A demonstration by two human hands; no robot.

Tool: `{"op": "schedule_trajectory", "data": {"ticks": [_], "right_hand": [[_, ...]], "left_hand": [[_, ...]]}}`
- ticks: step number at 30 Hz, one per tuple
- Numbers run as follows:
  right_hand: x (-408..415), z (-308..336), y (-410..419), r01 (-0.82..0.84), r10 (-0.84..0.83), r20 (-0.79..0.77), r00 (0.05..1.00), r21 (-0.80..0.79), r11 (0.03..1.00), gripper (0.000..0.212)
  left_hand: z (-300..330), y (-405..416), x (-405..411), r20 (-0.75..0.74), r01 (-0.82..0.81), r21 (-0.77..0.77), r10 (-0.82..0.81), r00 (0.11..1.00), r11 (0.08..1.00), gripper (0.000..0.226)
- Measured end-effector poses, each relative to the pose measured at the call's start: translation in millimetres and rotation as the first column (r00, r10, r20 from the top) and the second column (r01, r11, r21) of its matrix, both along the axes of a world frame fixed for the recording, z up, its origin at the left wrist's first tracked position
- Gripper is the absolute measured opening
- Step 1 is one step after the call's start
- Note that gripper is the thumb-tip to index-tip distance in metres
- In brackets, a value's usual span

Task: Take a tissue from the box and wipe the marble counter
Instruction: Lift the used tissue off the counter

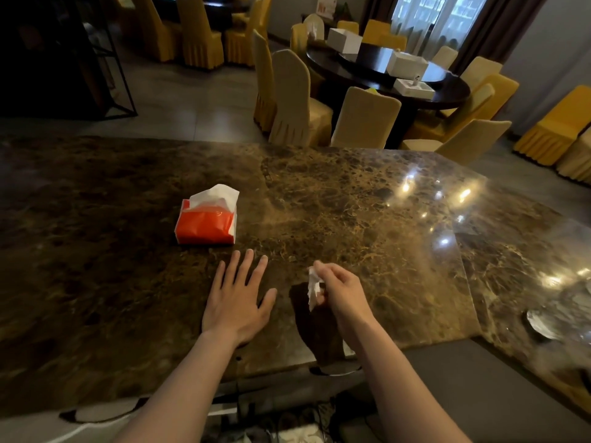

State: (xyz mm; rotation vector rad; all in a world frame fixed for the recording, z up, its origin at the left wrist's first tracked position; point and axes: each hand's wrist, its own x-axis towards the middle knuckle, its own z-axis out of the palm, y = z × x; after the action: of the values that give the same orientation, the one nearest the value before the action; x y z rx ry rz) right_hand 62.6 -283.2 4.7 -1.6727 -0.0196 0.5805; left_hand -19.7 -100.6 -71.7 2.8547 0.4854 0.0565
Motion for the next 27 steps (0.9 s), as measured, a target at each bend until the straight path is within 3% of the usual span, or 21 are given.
{"op": "schedule_trajectory", "data": {"ticks": [3, 5, 10, 19, 23, 27], "right_hand": [[-16.4, 3.6, -10.4, -0.039, 0.040, 0.077, 0.996, -0.011, 0.999, 0.006], [-29.8, 7.7, -18.5, -0.066, 0.069, 0.117, 0.991, -0.028, 0.997, 0.009], [-71.2, 18.5, -25.1, -0.195, 0.190, 0.163, 0.968, 0.015, 0.981, 0.015], [-161.4, -22.4, -2.6, -0.460, 0.508, 0.333, 0.794, -0.216, 0.861, 0.019], [-195.2, -65.2, 0.5, -0.533, 0.681, 0.312, 0.662, -0.443, 0.721, 0.020], [-217.3, -108.7, -4.9, -0.525, 0.727, 0.192, 0.659, -0.576, 0.627, 0.018]], "left_hand": [[4.0, 1.8, 0.0, 0.010, 0.014, -0.063, -0.013, 1.000, 0.998, 0.071], [7.8, 3.6, -2.7, 0.034, 0.010, -0.100, -0.007, 0.999, 0.995, 0.072], [16.1, 17.4, -26.8, 0.088, -0.057, 0.009, 0.056, 0.995, 0.998, 0.073], [18.3, 47.4, -83.8, 0.072, -0.138, 0.039, 0.135, 0.988, 0.990, 0.085], [12.7, 56.7, -98.3, 0.041, -0.173, 0.058, 0.171, 0.984, 0.983, 0.089], [2.3, 58.8, -108.4, -0.020, -0.168, 0.077, 0.170, 0.985, 0.983, 0.090]]}}
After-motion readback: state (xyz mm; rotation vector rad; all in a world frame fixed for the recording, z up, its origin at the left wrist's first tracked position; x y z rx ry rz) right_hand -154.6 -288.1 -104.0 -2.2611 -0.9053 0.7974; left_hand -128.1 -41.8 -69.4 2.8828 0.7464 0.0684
